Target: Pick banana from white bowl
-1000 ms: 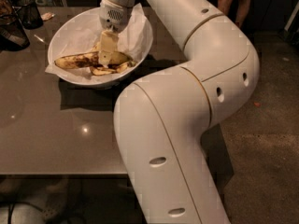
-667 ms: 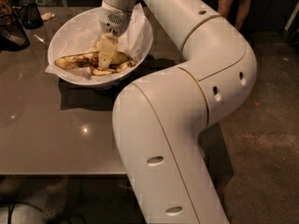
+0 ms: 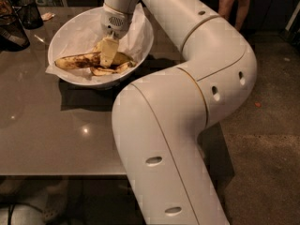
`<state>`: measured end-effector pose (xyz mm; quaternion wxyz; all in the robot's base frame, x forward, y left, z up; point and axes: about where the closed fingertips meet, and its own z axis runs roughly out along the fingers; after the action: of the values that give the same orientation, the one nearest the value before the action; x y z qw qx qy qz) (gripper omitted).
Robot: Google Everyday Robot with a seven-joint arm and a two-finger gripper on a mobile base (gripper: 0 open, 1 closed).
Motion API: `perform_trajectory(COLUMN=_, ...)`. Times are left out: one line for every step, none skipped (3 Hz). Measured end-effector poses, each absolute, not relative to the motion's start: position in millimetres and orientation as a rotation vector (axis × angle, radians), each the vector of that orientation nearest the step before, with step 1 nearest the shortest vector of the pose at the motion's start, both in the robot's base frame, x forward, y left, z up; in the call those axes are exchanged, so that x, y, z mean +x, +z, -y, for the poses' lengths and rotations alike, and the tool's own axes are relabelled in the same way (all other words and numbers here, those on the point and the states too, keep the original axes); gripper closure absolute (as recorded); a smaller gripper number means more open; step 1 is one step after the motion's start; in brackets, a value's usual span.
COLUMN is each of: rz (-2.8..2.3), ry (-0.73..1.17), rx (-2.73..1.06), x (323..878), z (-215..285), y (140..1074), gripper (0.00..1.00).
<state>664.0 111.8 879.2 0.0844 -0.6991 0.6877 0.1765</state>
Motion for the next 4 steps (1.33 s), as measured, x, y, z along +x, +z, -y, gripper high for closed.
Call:
perform_trajectory(rz=-2.051, ry=0.526, rx=-2.085, x=664, z=-112, y=879, gripper=1.00)
perform_trajectory(rz=-2.034, ry=0.509, rx=-2.054, x=673, z=-119, y=878, gripper=1.00)
perform_trajectory(rz=-2.020, ry=0.460, rx=-2.046, x=667, z=-118, y=890, gripper=1.00)
perform_trajectory(rz=-1.996, ry=0.408, rx=-2.035, x=650, z=-107, y=911, gripper=1.00)
